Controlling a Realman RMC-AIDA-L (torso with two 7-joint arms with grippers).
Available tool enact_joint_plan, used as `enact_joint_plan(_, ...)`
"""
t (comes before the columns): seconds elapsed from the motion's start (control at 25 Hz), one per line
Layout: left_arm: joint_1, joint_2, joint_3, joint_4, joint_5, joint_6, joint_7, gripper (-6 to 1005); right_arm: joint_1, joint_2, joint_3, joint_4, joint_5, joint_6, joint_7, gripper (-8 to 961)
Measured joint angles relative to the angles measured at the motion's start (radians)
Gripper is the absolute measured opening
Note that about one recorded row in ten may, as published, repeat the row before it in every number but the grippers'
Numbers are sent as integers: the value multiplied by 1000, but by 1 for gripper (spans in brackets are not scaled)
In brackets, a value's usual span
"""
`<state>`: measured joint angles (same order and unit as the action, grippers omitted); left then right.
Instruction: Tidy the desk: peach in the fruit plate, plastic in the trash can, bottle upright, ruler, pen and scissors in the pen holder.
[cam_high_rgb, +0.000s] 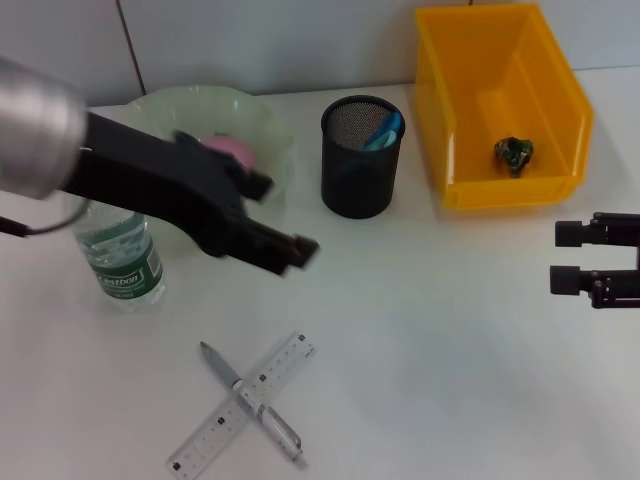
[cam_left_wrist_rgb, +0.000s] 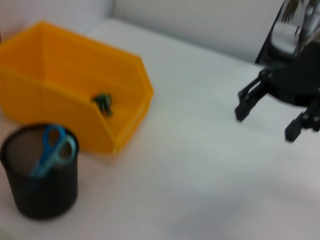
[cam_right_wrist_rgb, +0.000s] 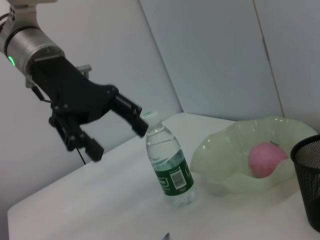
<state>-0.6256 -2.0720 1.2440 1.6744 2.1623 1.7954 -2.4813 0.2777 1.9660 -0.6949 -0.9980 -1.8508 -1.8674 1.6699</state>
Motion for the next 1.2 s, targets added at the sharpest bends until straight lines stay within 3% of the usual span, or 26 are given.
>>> enact_joint_plan(0.08, -52, -3, 74, -17, 82, 5, -116, 871, 0, -4, 4, -4, -14, 0, -2, 751)
enact_joint_plan(0.36, -124, -7, 214, -71, 209, -22, -307, 871, 2, -1, 15, -35, -65, 0, -3, 751)
enact_joint_plan(0.6, -136, -8, 328, -147, 249, -118, -391, 871, 1, -1, 18, -38, -87, 0, -15, 751)
enact_joint_plan(1.2, -139, -8, 514, -333, 256, -310, -398, 871, 1, -2, 20, -32, -109, -1, -17, 749)
